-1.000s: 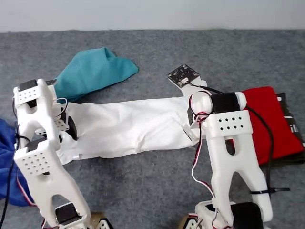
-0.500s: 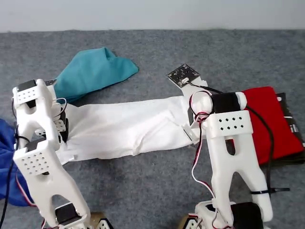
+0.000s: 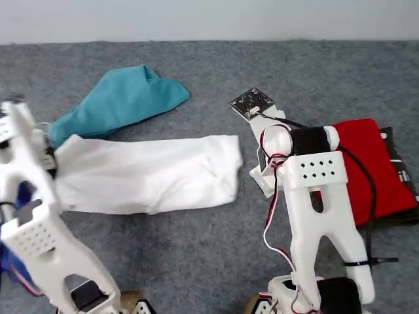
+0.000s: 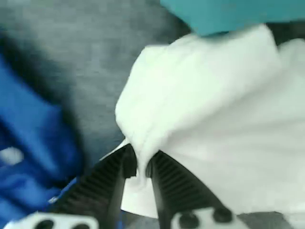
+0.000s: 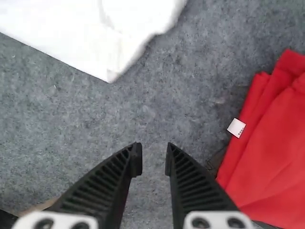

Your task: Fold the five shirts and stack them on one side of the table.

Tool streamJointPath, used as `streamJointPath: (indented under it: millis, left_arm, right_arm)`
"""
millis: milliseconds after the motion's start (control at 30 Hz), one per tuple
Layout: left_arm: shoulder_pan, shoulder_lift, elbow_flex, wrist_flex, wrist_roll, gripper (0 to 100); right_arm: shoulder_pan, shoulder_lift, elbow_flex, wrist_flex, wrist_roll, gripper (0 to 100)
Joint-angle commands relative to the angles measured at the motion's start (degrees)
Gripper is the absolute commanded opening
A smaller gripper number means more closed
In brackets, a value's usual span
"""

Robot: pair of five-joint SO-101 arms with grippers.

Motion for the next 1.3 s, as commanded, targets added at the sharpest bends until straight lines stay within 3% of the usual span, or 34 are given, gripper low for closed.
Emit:
streamJointPath:
  millis: [0,133,233,567,733,1067,1267]
  left_arm:
    - [-3.3,-9.3,0.0,1.6,0.2,1]
    - [-3.3,-14.2,4.6,1.6,0.2,1]
    - [1.1,-16.8,9.1,1.6,0.3,1]
    - [33.6,-23.9,12.1,1.4,2.5,1]
    - [45.4,-23.8,11.4,1.2,2.7,1]
    - [52.3,-16.9,11.2,-5.8,2.9,1]
    - [56.9,-11.1,6.1,-5.8,3.0,1]
  right_arm:
    - [-0.1,-2.2,-0.3,-0.4,0.2,10.1]
    - [-0.1,-2.2,-0.3,-0.4,0.2,10.1]
    - [-0.1,-2.2,-0.3,-0.4,0.2,10.1]
    - [0.0,-2.3,-0.3,-0.3,0.2,10.1]
    - [0.0,-2.3,-0.3,-0.3,-1.1,10.1]
    - [0.2,-2.4,-0.3,-0.3,-1.1,10.1]
    - [0.2,-2.4,-0.3,-0.3,-1.0,10.1]
